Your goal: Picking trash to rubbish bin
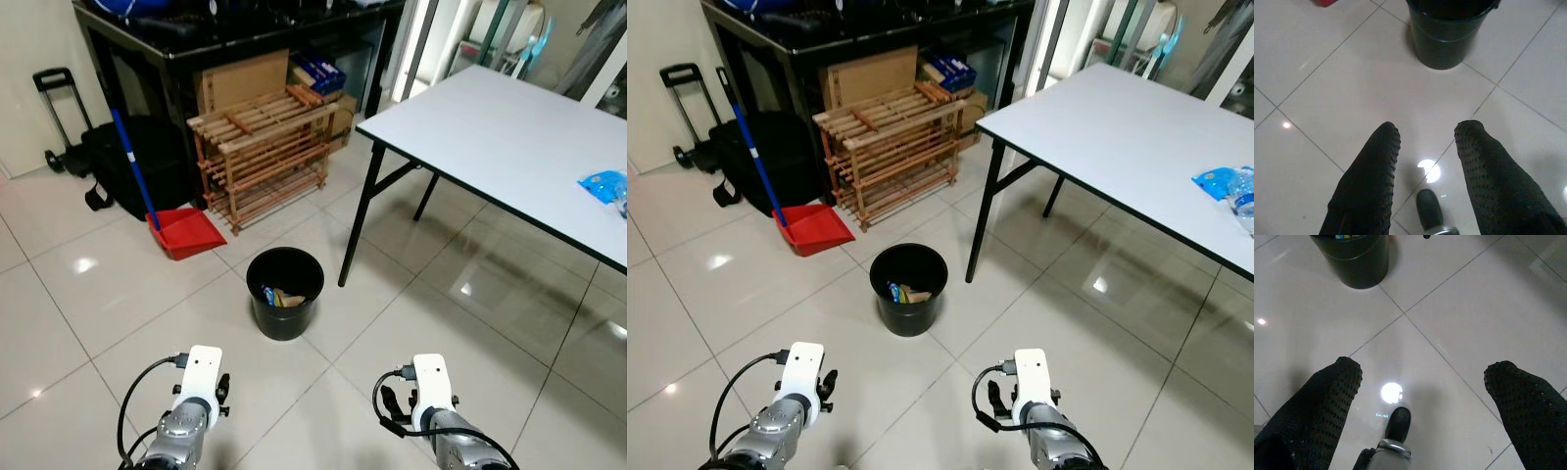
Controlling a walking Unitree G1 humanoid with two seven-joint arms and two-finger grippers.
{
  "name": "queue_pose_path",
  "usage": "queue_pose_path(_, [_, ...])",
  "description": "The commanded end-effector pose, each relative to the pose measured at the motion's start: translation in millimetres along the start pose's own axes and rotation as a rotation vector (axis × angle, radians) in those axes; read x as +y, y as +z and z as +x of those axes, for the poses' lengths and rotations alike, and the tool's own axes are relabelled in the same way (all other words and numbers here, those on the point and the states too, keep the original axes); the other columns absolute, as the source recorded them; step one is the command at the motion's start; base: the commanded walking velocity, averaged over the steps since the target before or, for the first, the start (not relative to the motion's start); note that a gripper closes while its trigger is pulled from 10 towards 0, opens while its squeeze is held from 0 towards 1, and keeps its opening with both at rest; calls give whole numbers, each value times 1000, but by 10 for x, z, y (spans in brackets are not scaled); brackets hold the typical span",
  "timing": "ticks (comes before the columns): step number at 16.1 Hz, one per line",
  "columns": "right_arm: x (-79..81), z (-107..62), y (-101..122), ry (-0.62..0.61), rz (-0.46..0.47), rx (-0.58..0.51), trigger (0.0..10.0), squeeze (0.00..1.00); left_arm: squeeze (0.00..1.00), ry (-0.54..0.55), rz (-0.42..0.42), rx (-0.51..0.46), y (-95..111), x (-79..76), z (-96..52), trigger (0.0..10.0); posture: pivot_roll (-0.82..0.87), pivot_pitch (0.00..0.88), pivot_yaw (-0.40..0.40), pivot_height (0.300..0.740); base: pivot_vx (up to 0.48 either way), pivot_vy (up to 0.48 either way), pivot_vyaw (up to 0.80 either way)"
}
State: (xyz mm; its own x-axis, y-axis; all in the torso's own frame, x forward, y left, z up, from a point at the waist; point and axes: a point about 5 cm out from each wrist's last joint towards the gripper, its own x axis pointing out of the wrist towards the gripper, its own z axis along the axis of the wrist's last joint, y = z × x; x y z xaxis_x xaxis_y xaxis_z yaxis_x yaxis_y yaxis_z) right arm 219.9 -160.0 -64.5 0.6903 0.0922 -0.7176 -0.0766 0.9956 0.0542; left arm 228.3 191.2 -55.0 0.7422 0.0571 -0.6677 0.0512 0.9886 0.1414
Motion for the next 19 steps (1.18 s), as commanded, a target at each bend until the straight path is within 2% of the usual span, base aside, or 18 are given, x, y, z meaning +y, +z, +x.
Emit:
queue_pose_path(1, [-28,2,22,-6,-3,-2,10000,0,0,9,32,6,-3,-11,1,10000,-5,21,-81,740,0,-277,0])
queue_pose_path(5, [10,4,5,14,-10,8,10000,0,0,10,45,16,-25,-19,-3,10000,-4,11,-83,740,0,-294,-723])
queue_pose_path(12, [29,8,14,24,-4,3,10000,0,0,20,57,21,-32,12,-5,10000,1,0,-81,740,0,-418,0])
queue_pose_path(19, [48,9,4,36,6,10,10000,0,0,14,60,18,-16,10,0,10000,-3,11,-79,740,0,-426,-800])
